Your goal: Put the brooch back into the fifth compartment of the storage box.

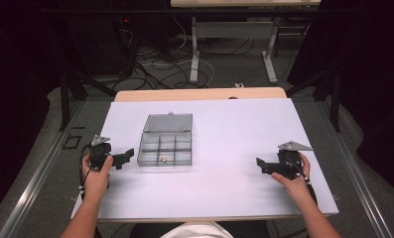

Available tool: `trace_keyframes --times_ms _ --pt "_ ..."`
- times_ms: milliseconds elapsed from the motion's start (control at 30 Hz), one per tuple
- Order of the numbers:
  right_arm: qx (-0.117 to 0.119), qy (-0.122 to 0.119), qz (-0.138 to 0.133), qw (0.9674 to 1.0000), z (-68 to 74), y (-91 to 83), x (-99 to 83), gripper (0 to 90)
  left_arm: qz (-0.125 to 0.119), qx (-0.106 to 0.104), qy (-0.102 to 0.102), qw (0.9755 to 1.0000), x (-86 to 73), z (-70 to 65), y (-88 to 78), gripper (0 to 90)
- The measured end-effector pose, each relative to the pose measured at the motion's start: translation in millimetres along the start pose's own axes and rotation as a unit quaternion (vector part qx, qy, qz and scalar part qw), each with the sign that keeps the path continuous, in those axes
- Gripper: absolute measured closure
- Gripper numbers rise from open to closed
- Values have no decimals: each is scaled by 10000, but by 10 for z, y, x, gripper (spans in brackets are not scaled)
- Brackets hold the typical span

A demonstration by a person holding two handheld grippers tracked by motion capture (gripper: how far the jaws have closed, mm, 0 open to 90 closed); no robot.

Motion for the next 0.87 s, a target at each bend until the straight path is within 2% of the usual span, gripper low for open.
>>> trace_keyframes --times_ms 367,433,600,733,867 --pt "-34 3 -15 10000 3 8 -3 11 110 54 -6 9999 -20 20 22 14" --pt "-30 -29 11 10000 -7 7 -6 11 150 76 45 9998 -22 19 23 17" --pt "-20 -10 16 10000 -6 7 -5 11 101 80 24 9999 -24 15 23 20" --pt "-20 2 24 10000 -2 10 -7 11 141 103 -75 9998 -27 35 19 21" --pt "-25 -54 21 10000 -8 6 -8 11 44 100 -125 9999 -29 46 21 23"
Point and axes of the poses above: each handheld gripper's, and its own axes: y roughly forward along the jaws, x roughly out of its top, z roughly to its left, the point moved 1 cm from there along y, roughly forward along the jaws, and after that the axes turned 5 degrees about -x, right-handed, at the moved point
